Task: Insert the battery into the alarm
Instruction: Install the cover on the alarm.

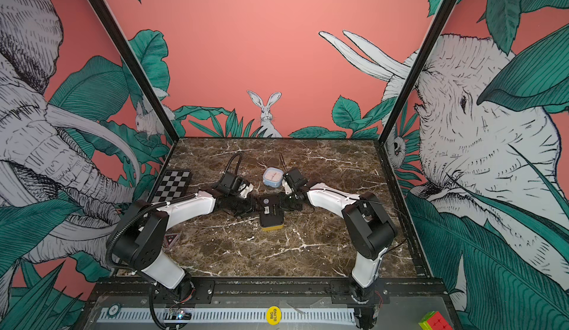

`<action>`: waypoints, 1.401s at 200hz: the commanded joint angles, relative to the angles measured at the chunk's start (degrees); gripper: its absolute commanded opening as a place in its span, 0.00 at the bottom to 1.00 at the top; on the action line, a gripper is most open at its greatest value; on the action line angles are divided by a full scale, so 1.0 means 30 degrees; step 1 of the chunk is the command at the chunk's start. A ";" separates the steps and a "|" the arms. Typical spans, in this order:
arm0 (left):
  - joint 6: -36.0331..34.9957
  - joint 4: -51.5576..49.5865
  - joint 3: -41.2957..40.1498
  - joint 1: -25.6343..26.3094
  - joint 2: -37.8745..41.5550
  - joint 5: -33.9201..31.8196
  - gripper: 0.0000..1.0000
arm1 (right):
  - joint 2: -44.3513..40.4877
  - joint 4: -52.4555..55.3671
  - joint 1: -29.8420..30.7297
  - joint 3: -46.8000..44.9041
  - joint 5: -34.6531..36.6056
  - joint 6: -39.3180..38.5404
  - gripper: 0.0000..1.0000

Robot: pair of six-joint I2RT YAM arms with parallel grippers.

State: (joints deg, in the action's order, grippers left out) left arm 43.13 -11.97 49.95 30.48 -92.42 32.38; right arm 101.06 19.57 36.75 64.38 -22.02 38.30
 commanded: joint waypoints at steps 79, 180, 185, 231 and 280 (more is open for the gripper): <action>0.1588 0.1850 -0.0457 0.1176 -0.0644 0.0435 0.44 | -0.0635 0.0341 -0.0026 0.0537 0.0032 -0.0141 0.00; 0.1043 0.0234 -0.0029 0.1389 0.0001 -0.0896 0.43 | -0.0910 0.0615 -0.0436 0.0438 -0.0203 -0.0664 0.00; 0.0990 0.0185 -0.0011 0.1381 0.0067 -0.0973 0.43 | -0.0917 0.0731 -0.0470 0.0447 -0.0200 -0.0747 0.00; 0.0950 -0.0092 0.0111 0.1400 0.0021 -0.1206 0.43 | -0.1136 0.0895 -0.0882 0.0278 -0.0437 -0.1093 0.00; 0.0826 -0.0434 0.0403 0.1412 -0.0265 -0.1333 0.43 | -0.0880 0.1028 -0.1120 0.0337 -0.0604 -0.1533 0.00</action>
State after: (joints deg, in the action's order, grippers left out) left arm 46.44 -11.42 50.00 34.37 -94.59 29.23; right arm 99.48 21.93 33.80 64.47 -23.18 35.29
